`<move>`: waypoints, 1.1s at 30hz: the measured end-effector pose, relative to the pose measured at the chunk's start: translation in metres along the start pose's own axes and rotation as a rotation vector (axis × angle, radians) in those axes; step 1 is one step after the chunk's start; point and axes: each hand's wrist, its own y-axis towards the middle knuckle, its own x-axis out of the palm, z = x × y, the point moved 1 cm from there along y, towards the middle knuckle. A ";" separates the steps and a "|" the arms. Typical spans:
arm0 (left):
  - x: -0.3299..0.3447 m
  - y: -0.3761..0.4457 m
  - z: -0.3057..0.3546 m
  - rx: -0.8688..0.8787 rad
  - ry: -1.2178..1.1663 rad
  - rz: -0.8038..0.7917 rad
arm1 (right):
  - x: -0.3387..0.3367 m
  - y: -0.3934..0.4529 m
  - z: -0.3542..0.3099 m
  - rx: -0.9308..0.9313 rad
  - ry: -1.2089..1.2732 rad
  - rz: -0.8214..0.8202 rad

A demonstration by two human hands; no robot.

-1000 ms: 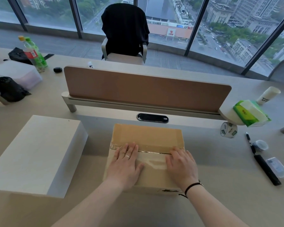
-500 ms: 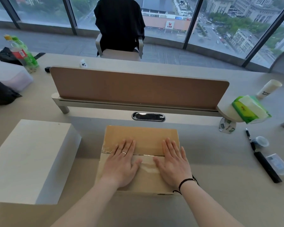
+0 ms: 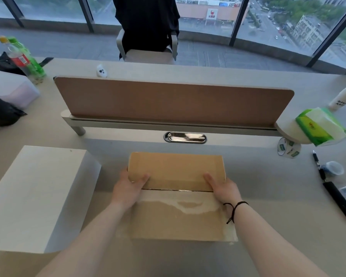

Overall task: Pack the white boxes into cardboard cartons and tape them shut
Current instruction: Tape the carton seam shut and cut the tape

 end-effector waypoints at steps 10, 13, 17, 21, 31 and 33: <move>0.001 -0.003 0.001 0.040 -0.107 -0.011 | 0.003 0.003 0.003 -0.025 0.023 0.009; -0.001 -0.004 0.001 0.037 -0.123 -0.028 | 0.002 -0.001 0.000 -0.012 0.063 -0.017; -0.007 -0.009 0.008 -0.051 -0.254 -0.100 | -0.007 -0.007 0.002 0.059 0.137 -0.130; -0.012 -0.019 0.006 -0.174 -0.347 -0.231 | -0.014 -0.020 0.014 0.124 0.264 -0.227; -0.028 -0.035 0.001 -0.255 -0.439 -0.348 | -0.015 -0.056 0.009 0.102 0.344 -0.263; -0.030 -0.039 -0.004 -0.257 -0.428 -0.375 | -0.019 -0.062 0.011 0.097 0.346 -0.270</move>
